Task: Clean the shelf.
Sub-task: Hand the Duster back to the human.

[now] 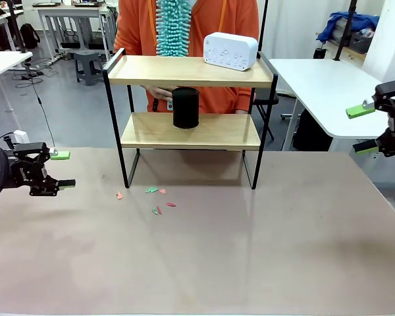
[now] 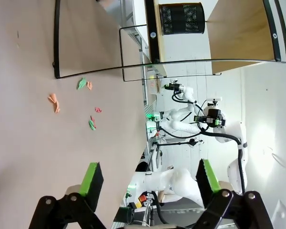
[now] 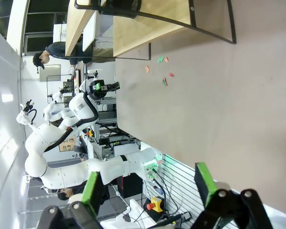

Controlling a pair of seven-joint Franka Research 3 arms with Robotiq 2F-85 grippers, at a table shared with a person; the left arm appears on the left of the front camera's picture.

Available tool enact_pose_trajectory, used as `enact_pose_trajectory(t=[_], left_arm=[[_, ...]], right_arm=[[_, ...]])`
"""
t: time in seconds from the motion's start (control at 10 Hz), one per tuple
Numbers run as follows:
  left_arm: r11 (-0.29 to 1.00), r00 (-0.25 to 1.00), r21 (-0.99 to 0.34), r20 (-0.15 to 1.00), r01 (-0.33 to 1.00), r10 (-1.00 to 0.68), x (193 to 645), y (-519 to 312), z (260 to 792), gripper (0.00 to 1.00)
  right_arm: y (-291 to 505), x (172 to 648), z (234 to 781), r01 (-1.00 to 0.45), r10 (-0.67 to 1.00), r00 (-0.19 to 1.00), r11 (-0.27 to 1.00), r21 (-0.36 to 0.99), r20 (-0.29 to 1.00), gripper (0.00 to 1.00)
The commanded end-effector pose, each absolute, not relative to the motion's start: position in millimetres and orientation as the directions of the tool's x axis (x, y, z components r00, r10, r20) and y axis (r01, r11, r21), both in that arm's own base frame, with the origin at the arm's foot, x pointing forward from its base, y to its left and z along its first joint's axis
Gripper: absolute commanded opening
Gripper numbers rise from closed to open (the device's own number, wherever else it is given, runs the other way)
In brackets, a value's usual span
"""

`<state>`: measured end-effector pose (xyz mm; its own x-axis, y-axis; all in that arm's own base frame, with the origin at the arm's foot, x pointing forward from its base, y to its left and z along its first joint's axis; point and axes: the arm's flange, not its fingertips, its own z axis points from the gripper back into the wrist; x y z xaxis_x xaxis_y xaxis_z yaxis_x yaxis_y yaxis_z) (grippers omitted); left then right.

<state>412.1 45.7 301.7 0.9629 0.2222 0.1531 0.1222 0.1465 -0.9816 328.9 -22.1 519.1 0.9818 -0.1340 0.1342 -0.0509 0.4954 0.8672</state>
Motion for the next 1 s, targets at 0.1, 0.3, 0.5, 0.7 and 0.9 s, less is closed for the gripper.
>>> enact_pose_trajectory(t=[0.1, 0.3, 0.5, 0.7, 0.9], left_arm=[[0.145, 0.958, -0.982, 0.151, 0.118, 0.242, 407.0, 42.4, 303.5, 1.00], [0.145, 0.958, -0.982, 0.151, 0.118, 0.242, 407.0, 42.4, 303.5, 1.00], [0.145, 0.958, -0.982, 0.151, 0.118, 0.242, 407.0, 42.4, 303.5, 1.00], [0.145, 0.958, -0.982, 0.151, 0.118, 0.242, 407.0, 42.4, 303.5, 1.00], [0.145, 0.958, -0.982, 0.151, 0.118, 0.242, 407.0, 42.4, 303.5, 1.00]], right_arm=[[-45.7, 320.1, 498.5, 0.012, 0.003, 1.000, 0.149, 0.989, -0.013, 1.00], [-59.2, 307.7, 447.1, 0.114, -0.053, 0.993, 0.149, 0.982, -0.107, 1.00], [-48.0, 304.6, 470.9, 0.045, -0.021, 0.999, 0.170, 0.985, -0.042, 1.00], [-48.0, 304.6, 470.9, 0.045, -0.021, 0.999, 0.170, 0.985, -0.042, 1.00], [-48.0, 304.6, 470.9, 0.045, -0.021, 0.999, 0.170, 0.985, -0.042, 1.00]])
